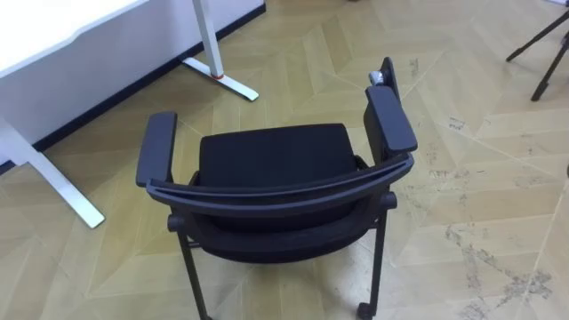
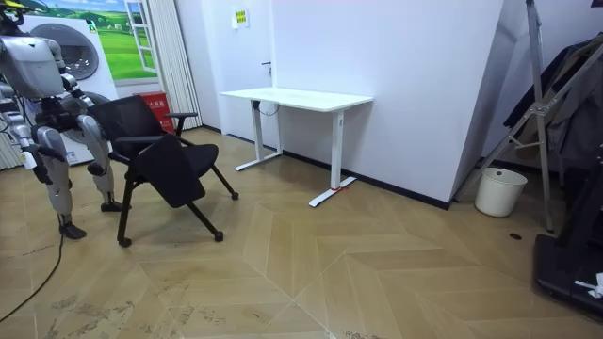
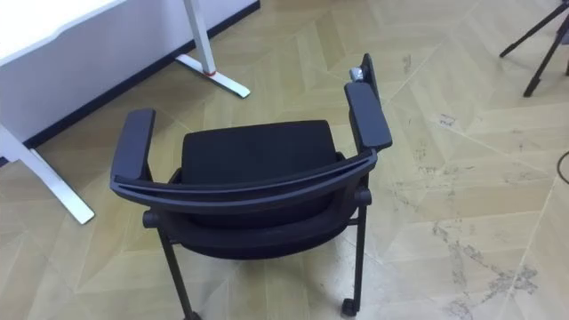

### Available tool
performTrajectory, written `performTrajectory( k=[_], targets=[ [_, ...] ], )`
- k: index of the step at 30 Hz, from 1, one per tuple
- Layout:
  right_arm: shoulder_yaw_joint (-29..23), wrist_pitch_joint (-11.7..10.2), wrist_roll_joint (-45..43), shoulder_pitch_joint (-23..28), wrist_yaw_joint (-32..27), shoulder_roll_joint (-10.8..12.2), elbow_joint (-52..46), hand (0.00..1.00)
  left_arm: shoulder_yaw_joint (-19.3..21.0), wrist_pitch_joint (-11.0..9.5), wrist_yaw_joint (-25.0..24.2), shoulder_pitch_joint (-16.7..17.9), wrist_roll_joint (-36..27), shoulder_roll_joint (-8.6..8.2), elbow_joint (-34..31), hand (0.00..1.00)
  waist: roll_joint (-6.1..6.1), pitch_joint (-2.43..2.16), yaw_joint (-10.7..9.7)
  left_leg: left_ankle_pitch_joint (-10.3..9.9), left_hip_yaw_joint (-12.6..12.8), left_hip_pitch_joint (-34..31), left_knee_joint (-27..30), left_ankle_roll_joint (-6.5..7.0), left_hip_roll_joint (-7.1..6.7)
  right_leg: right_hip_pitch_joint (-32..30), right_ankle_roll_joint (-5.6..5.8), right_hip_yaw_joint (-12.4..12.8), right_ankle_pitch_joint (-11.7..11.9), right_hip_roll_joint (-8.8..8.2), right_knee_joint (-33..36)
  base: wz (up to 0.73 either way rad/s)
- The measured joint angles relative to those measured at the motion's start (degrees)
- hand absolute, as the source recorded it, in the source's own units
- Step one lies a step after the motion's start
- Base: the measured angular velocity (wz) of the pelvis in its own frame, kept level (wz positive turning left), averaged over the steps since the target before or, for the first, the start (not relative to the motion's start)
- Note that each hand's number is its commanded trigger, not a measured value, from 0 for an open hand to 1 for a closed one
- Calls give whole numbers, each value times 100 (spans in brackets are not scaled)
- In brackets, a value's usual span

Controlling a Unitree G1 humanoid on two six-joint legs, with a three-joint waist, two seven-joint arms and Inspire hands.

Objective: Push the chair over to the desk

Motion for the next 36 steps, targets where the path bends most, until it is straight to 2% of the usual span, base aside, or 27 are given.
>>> performTrajectory(
  k=[5,10,14,29,36],
  targets=[
    [-92,-6,13,42,-1,7,-57,0,43,-35,140,9,110,-8,-2,0,-3,0,3,0,1,-11,33,0,3,-2,0,24,0,-1,10,0],
    [-497,-104,19,71,0,-7,-58,0,117,-145,358,36,402,-23,3,0,-1,-3,-18,1,1,-8,37,3,6,1,0,34,0,-1,15,0],
    [-520,-183,19,81,7,-6,-52,0,125,-176,437,69,413,-25,3,0,-1,-2,-19,1,1,-8,34,3,6,1,0,35,0,-1,15,0],
    [-612,-232,-12,74,-25,-8,24,0,107,-283,503,90,370,-41,11,0,41,8,-101,1,-46,-94,88,5,4,-10,0,-31,0,0,12,1],
    [-484,-349,-153,67,33,-18,12,0,80,-380,285,90,-205,-32,-79,0,12,20,-13,1,-46,-57,74,5,4,-9,0,-15,0,3,11,0]
  ],
)
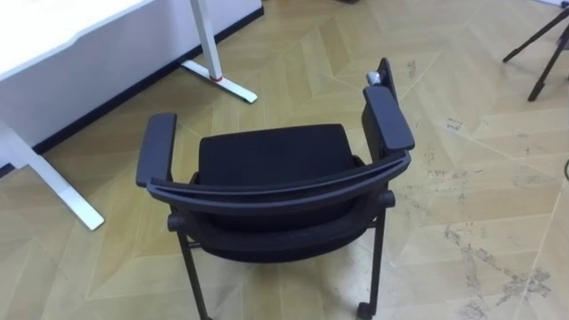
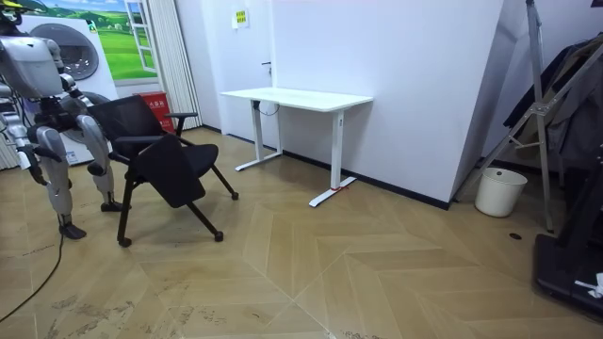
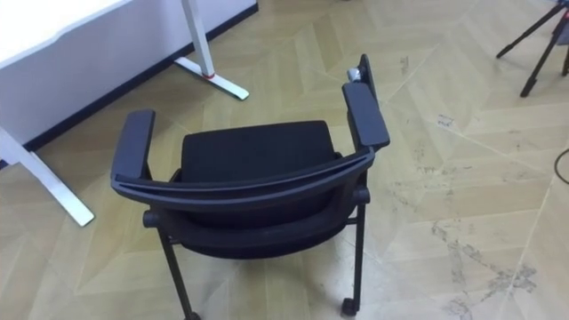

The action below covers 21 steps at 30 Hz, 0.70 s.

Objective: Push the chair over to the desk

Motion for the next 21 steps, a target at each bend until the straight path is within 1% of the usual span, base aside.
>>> performTrajectory(
  k=[5,6,8,11,12,14,17,18,20,21],
  targets=[
    [-2,-177,-79,-2,63,-1,-22,0,13,-177,-222,4,-91,10,-41,0,-48,22,42,0,0,-23,6,0,0,-8,3,1,-2,-1,-10,0],
    [-2,-186,-79,-1,63,-1,-22,0,23,-188,-235,4,-91,10,-40,0,-53,25,48,0,0,-29,8,0,0,-8,3,0,-2,-1,-9,0],
    [-8,-188,-79,-2,57,-2,-3,0,64,-291,-281,43,-90,27,-38,0,-85,33,75,0,-10,-54,5,0,-1,-6,7,-17,-5,-1,-13,0],
    [-16,-187,-89,-1,48,-2,1,0,206,-325,-330,139,-96,23,-39,0,-110,28,114,-1,-10,-67,8,0,-5,-6,12,-35,-8,-3,-35,1],
    [-19,-187,-89,0,42,-2,0,0,267,-334,-333,222,-165,23,-35,0,-127,26,142,-1,-16,-78,15,0,-9,0,12,-57,-8,-4,-48,12],
    [-26,-183,-97,5,42,-2,8,0,406,-339,-334,317,-307,21,-43,0,-143,8,147,-1,-111,-144,53,0,-27,6,12,-155,-8,-5,-56,22],
    [-69,-177,-250,-43,65,-3,30,0,706,-347,-332,491,-433,11,15,0,-171,-2,279,-1,-217,-202,104,0,-45,24,12,-278,-8,0,-56,20],
    [-61,-178,-258,-44,76,-3,37,0,717,-348,-332,519,-454,16,23,0,-173,-2,321,-1,-246,-205,107,0,-52,36,12,-312,-8,-1,-59,23],
    [-47,-172,-263,-38,134,3,69,0,784,-389,-332,678,-547,16,22,0,-224,2,477,-1,-370,-241,166,1,-87,109,16,-452,-10,-5,-83,29],
    [-47,-172,-264,-43,143,3,68,0,815,-389,-332,702,-547,15,22,0,-224,0,498,-1,-421,-261,185,1,-100,122,18,-502,-12,-5,-82,33]
  ],
)
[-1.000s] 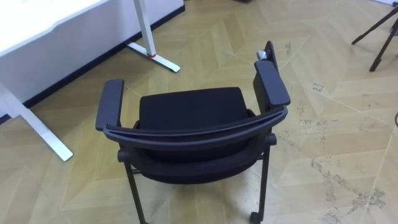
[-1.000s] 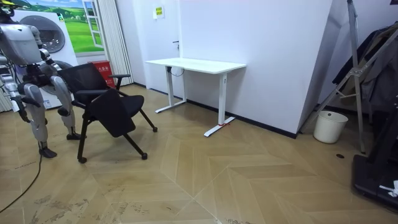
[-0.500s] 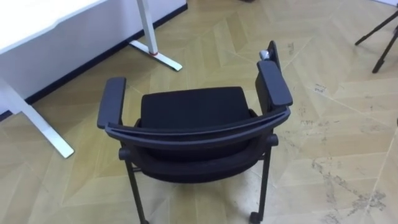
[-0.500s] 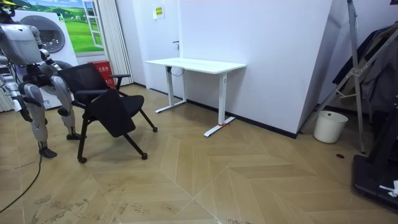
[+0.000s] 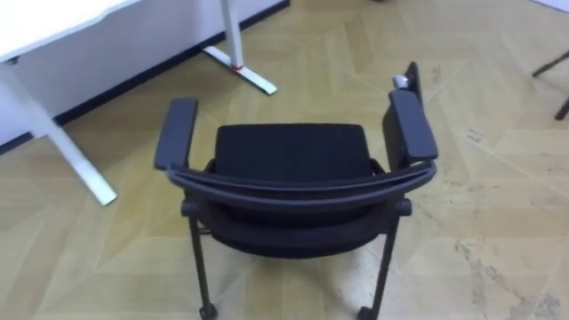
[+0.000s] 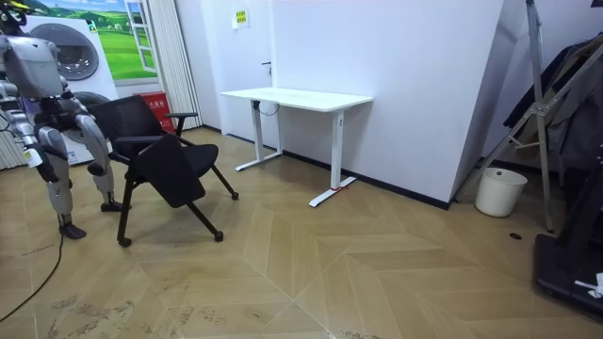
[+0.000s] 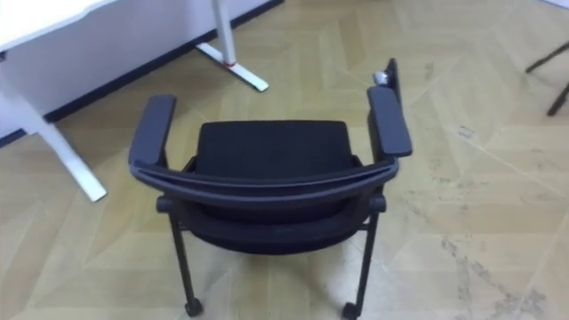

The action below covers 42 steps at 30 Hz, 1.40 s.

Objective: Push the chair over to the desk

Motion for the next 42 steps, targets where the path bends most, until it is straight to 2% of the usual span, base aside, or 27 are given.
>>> performTrajectory(
  k=[2,6,8,14,17,20,23,28,31,39,42],
  targets=[
    [0,0,-65,-49,36,-10,0,0,105,0,0,87,11,-9,-92,0,-45,1,101,15,-64,-49,22,13,-13,1,4,-72,-2,3,1,23],
    [43,-32,-68,-284,54,-45,-5,0,104,-1,16,582,80,-22,-1129,0,-53,3,257,15,-275,-285,215,12,-28,-39,3,-162,-2,58,-5,25],
    [42,-58,-74,-375,81,-45,-4,0,102,-52,27,666,79,4,-1434,0,-62,9,302,22,-363,-371,265,1,-34,-46,-1,-135,-5,94,-14,26],
    [132,-240,-27,-502,82,-57,3,0,-165,-243,44,840,81,17,-2306,0,-50,10,344,23,-624,-585,465,1,-107,-41,-32,-286,-30,127,-14,21],
    [224,-247,-37,-495,98,-57,2,0,-243,-255,47,1057,364,6,-2940,0,-52,10,445,23,-671,-617,495,1,-127,-50,-27,-316,-45,129,-14,9],
    [221,-392,-60,-487,85,-58,0,0,-290,-377,248,1189,610,4,-3402,0,-43,7,503,24,-698,-617,519,-1,-136,-46,-30,-319,-56,129,-13,5],
    [265,-563,-50,-486,-65,-79,-4,0,-363,-548,642,1222,738,7,-3576,0,-11,-6,509,24,-728,-618,518,-1,-154,-30,-31,-310,-56,128,-13,6],
    [261,-578,68,-420,-152,-174,8,0,-343,-747,1418,1170,814,10,-3577,0,117,-4,519,24,-761,-604,515,-1,-174,-2,-30,-338,-56,120,-12,2],
    [254,-580,69,-356,-153,-211,7,0,-330,-842,1892,1169,820,12,-3577,0,149,5,518,24,-762,-602,499,-1,-174,-10,-28,-335,-57,119,-15,0],
    [248,-563,271,-286,-216,-221,75,0,-166,-912,2996,1062,802,64,-3798,0,176,11,595,24,-795,-600,502,1,-210,5,-8,-371,-72,97,-14,2],
    [248,-554,452,-197,-254,-230,-36,0,-19,-913,3399,1045,808,99,-4146,0,205,12,599,24,-787,-590,493,1,-206,2,-8,-309,-72,100,-12,-1]
  ],
)
